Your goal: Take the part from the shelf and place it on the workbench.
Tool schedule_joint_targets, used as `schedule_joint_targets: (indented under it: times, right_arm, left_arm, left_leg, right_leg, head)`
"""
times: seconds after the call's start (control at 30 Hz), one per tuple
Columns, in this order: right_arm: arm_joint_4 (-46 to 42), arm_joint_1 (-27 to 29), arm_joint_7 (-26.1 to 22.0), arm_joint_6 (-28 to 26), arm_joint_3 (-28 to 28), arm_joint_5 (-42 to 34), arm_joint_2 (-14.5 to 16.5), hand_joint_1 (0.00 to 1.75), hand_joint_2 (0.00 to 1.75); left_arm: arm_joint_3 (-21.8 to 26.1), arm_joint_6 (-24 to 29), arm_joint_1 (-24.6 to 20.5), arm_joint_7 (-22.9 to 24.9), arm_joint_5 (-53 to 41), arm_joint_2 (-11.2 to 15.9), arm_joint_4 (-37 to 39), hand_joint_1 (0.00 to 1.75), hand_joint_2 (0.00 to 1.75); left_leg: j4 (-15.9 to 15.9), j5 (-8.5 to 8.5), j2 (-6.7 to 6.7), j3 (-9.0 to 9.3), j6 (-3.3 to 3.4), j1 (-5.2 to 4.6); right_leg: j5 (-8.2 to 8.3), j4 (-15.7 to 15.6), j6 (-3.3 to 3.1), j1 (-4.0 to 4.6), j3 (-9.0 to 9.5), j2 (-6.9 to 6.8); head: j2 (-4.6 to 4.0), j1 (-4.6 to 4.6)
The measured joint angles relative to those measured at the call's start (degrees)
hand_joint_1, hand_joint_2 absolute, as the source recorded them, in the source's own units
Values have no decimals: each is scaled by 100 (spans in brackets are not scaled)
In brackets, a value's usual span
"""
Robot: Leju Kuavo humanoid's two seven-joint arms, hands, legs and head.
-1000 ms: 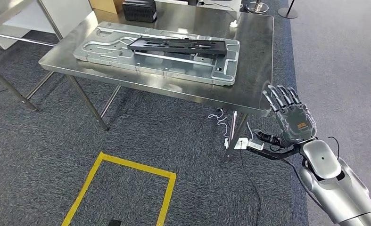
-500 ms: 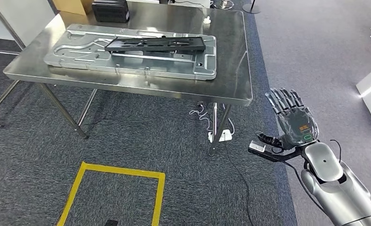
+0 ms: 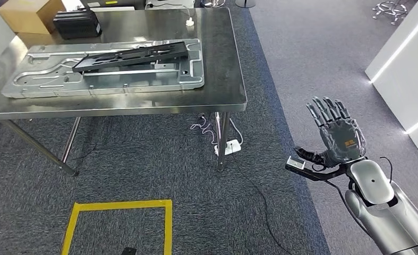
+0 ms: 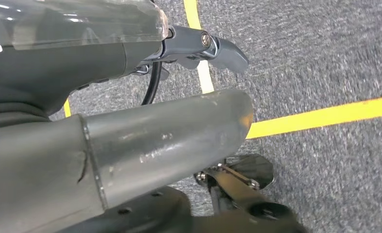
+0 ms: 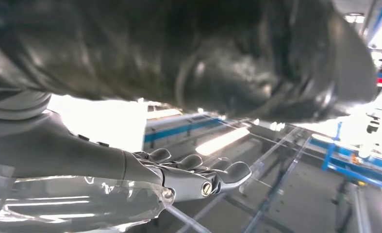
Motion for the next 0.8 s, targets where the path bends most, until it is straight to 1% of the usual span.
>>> schedule_joint_targets:
  times: [0.03, 0.07, 0.1, 0.13, 0.17, 0.2, 0.23, 0.27, 0.3, 0.33, 0.37, 0.4, 0.43, 0.47, 0.5, 0.53, 0.57, 0.6, 0.63, 0.67, 0.7, 0.73, 0.77, 0.8]
  right_arm:
    - [1, 10, -1, 0, 0, 0, 0, 0, 0]
    - [1, 15, 0, 1, 0, 0, -1, 0, 0]
    - [1, 18, 0, 2, -1, 0, -1, 0, 0]
    - [1, 16, 0, 3, -3, -1, -2, 0, 0]
    - [-1, 14, 0, 5, -4, -1, -3, 0, 0]
    - [-2, 13, -1, 6, -5, -2, -5, 0, 0]
    - [-3, 17, -1, 7, -7, -3, -10, 0, 0]
    - [-5, 26, -2, 7, -10, -4, -21, 0, 0]
    - [-5, 40, -2, 7, -16, -5, -42, 0, 0]
    - [-6, 46, -2, 7, -23, -7, -68, 0, 0]
    - [-7, 43, -1, 7, -29, -7, -92, 0, 0]
    - [-7, 37, 0, 7, -33, -7, -109, 0, 0]
    - [-8, 32, -2, 7, -35, -7, -116, 0, 0]
    - [-8, 39, -3, 8, -35, -7, -115, 0, 0]
    - [-7, 54, -5, 10, -35, -7, -114, 0, 0]
    - [-5, 69, -7, 11, -35, -7, -115, 0, 0]
    - [-4, 75, -7, 13, -36, -7, -115, 0, 0]
    - [-4, 72, -6, 14, -37, -7, -117, 0, 0]
    - [-4, 62, -5, 14, -40, -7, -118, 0, 0]
    - [-6, 52, -5, 16, -45, -7, -119, 0, 0]
    - [-8, 43, -4, 17, -50, -7, -120, 0, 0]
    - [-9, 38, -3, 19, -55, -7, -121, 0, 0]
    - [-10, 37, -3, 21, -57, -7, -121, 0, 0]
    - [-11, 37, -4, 22, -59, -7, -121, 0, 0]
  left_arm:
    - [0, 0, 8, 0, -1, 0, 0, 0, 0]
    - [0, 0, 12, 0, -2, 0, 0, 0, 0]
    - [0, 1, 13, 0, -4, 1, 0, 0, 0]
    - [1, 1, 12, 1, -7, 4, 0, 0, 0]
    - [2, 2, 10, 1, -8, 7, 0, 0, 0]
    - [3, 3, 7, 2, -9, 10, 0, 0, 0]
    - [4, 3, 5, 2, -10, 14, 0, 0, 0]
    - [5, 4, 3, 3, -10, 15, 0, 0, 0]
    - [7, 4, 0, 3, -11, 14, 0, 0, 0]
    - [9, 4, -2, 3, -12, 14, 0, 0, 0]
    - [11, 4, -5, 2, -14, 12, 0, 0, 0]
    - [13, 3, -8, 1, -15, 10, 0, 0, 0]
    - [13, 3, -7, 1, -17, 10, 0, 0, 0]
    - [14, 3, -3, 1, -17, 9, 0, 0, 0]
    - [15, 3, 2, 2, -17, 9, 0, 0, 0]
    - [16, 4, 6, 2, -17, 9, 0, 0, 0]
    - [18, 4, 5, 2, -18, 9, 0, 0, 0]
    - [19, 4, 2, 2, -20, 9, 0, 0, 0]
    - [20, 4, -3, 2, -22, 7, 0, 0, 0]
    - [20, 4, -7, 2, -24, 3, 0, 0, 0]
    - [21, 5, -12, 2, -26, 0, 0, 0, 0]
    - [21, 7, -15, 2, -27, -3, 0, 0, 0]
    - [22, 9, -20, 2, -28, -5, 0, 0, 0]
    - [23, 10, -25, 2, -32, -6, 0, 0, 0]
  left_leg:
    - [17, 78, -9, -19, 4, 2]
    - [-185, 255, -25, 65, 14, 6]
    - [-550, 484, -101, 227, 31, 12]
    - [-924, 650, -251, 390, 56, 22]
    - [-1215, 754, -380, 515, 79, 32]
    - [-1385, 790, -483, 584, 102, 32]
    - [-1433, 772, -512, 600, 124, 26]
    - [-1455, 787, -449, 607, 148, 16]
    - [-1488, 812, -381, 619, 184, 15]
    - [-1532, 839, -310, 637, 225, 23]
    - [-1576, 865, -237, 652, 261, 35]
    - [-1605, 881, -163, 663, 287, 42]
    - [-1615, 883, -94, 665, 298, 39]
    - [-1614, 880, -26, 663, 300, 36]
    - [-1612, 873, 46, 662, 299, 34]
    - [-1610, 864, 118, 664, 295, 33]
    - [-1607, 853, 187, 671, 287, 33]
    - [-1603, 839, 254, 685, 275, 33]
    - [-1600, 822, 314, 702, 258, 29]
    - [-1595, 804, 366, 717, 234, 16]
    - [-1591, 787, 416, 730, 205, 6]
    - [-1593, 773, 466, 741, 175, -3]
    - [-1599, 761, 521, 756, 142, -10]
    - [-1600, 740, 552, 767, 106, -6]
  right_leg:
    - [-1, 14, 1, -1, -5, 72]
    - [-4, 32, 6, -2, -7, 148]
    - [-11, 53, 16, -6, -11, 220]
    - [-21, 84, 34, -3, -29, 288]
    - [-26, 117, 60, -5, -58, 355]
    - [-23, 139, 97, -12, -94, 417]
    - [-9, 145, 141, -24, -128, 482]
    - [13, 134, 187, -40, -149, 548]
    - [21, 130, 224, -56, -165, 574]
    - [-20, 185, 254, -54, -199, 502]
    - [-119, 343, 279, -44, -280, 371]
    - [-276, 625, 299, -37, -415, 199]
    - [-462, 995, 321, -28, -593, 37]
    - [-613, 1367, 341, -36, -772, -45]
    - [-687, 1627, 356, -48, -895, -89]
    - [-654, 1680, 363, -59, -915, -114]
    - [-521, 1496, 362, -65, -810, -143]
    - [-327, 1113, 349, -63, -594, -203]
    - [-176, 673, 317, -41, -354, -334]
    - [-66, 318, 276, -12, -159, -445]
    - [-23, 105, 234, 19, -45, -520]
    - [-33, 37, 197, 47, -19, -543]
    - [-23, 39, 169, 58, -27, -475]
    - [-14, 24, 137, 37, -22, -404]
  head:
    - [0, 0]
    - [0, 0]
    - [0, 0]
    - [0, 1]
    - [0, 2]
    - [0, 4]
    - [0, 3]
    - [0, 3]
    - [0, 3]
    - [0, 12]
    - [0, 24]
    - [0, 33]
    - [0, 45]
    - [0, 45]
    - [0, 45]
    - [0, 45]
    - [0, 46]
    - [0, 47]
    - [0, 47]
    - [0, 46]
    - [0, 45]
    - [0, 45]
    - [0, 43]
    - [0, 43]
